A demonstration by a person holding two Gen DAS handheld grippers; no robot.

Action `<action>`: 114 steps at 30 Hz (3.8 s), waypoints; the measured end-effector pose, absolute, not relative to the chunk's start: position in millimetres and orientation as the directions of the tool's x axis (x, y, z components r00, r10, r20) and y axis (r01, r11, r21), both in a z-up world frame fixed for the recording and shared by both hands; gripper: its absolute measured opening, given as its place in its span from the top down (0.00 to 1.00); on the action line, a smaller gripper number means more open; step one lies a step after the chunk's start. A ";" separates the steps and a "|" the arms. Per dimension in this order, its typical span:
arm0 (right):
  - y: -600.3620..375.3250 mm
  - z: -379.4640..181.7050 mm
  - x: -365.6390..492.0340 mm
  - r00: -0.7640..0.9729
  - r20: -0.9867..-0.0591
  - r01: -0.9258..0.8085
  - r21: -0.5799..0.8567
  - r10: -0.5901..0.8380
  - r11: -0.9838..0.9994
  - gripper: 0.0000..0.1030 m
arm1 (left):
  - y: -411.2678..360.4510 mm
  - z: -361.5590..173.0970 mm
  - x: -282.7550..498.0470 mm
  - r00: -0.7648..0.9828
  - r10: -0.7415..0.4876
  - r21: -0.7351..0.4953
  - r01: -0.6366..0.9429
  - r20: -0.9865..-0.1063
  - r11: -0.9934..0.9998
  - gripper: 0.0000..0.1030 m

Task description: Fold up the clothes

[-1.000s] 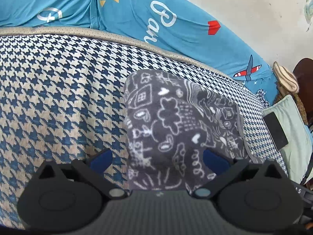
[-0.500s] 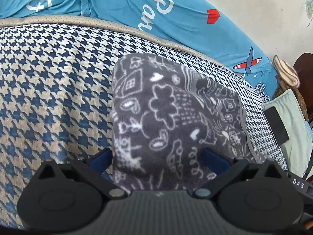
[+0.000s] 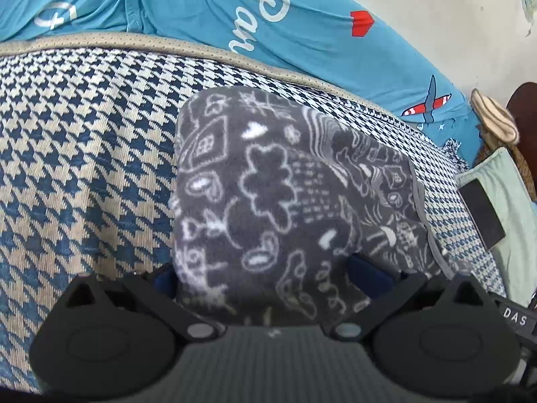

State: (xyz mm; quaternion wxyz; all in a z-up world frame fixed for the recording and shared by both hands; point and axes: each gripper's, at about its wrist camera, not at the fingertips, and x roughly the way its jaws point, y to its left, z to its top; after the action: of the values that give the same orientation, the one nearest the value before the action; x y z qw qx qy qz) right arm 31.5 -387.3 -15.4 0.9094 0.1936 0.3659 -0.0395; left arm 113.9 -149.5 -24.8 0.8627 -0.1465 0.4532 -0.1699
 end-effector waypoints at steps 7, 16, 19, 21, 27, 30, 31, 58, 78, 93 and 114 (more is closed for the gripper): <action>-392.0 -17.7 30.5 0.724 -0.687 0.237 0.342 0.070 0.909 0.47 | -157.6 -19.3 107.7 0.560 -0.392 -0.345 0.193 -0.730 0.919 0.00; -403.5 -29.6 36.0 0.693 -0.715 0.303 0.402 0.090 0.864 0.30 | -147.3 -28.4 115.7 0.526 -0.426 -0.409 0.156 -0.736 0.899 0.00; -396.2 -25.2 34.9 0.708 -0.702 0.273 0.370 0.075 0.888 0.44 | -149.7 -27.3 114.2 0.539 -0.414 -0.388 0.168 -0.734 0.906 0.00; -390.2 -21.6 33.8 0.719 -0.693 0.249 0.339 0.061 0.907 0.51 | -153.9 -23.7 110.8 0.558 -0.391 -0.346 0.189 -0.732 0.919 0.00; -376.7 -11.5 31.9 0.749 -0.662 0.201 0.273 0.032 0.941 0.62 | -156.8 -14.0 102.2 0.587 -0.368 -0.298 0.216 -0.721 0.930 0.13; -368.7 -3.4 28.6 0.779 -0.627 0.166 0.240 0.023 0.956 0.64 | -156.8 -8.2 96.8 0.610 -0.346 -0.272 0.215 -0.713 0.938 0.25; -366.7 -1.0 28.0 0.786 -0.618 0.159 0.236 0.021 0.959 0.64 | -156.2 -6.1 95.0 0.616 -0.340 -0.264 0.215 -0.710 0.940 0.29; -299.4 38.5 29.0 0.838 -0.523 -0.023 0.250 0.155 0.968 0.66 | -106.6 50.0 68.5 0.749 -0.118 -0.092 0.076 -0.652 0.993 0.43; -237.7 34.8 35.1 0.811 -0.514 -0.149 0.279 0.279 0.949 0.66 | -38.6 59.6 48.0 0.770 0.006 -0.051 -0.050 -0.637 0.997 0.43; -188.7 30.5 38.9 0.785 -0.503 -0.231 0.305 0.362 0.924 0.66 | 16.5 59.5 30.1 0.774 0.099 -0.042 -0.160 -0.626 0.986 0.43; -120.1 18.1 36.7 0.751 -0.488 -0.328 0.310 0.445 0.892 0.66 | 81.7 63.5 13.2 0.764 0.218 -0.035 -0.299 -0.607 0.954 0.43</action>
State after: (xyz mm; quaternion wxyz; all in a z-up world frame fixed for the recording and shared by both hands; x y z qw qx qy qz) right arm 36.7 -120.1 18.1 0.9300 0.1028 0.2851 0.2080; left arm 13.2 81.7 63.5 0.9370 -0.0646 0.3143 0.1378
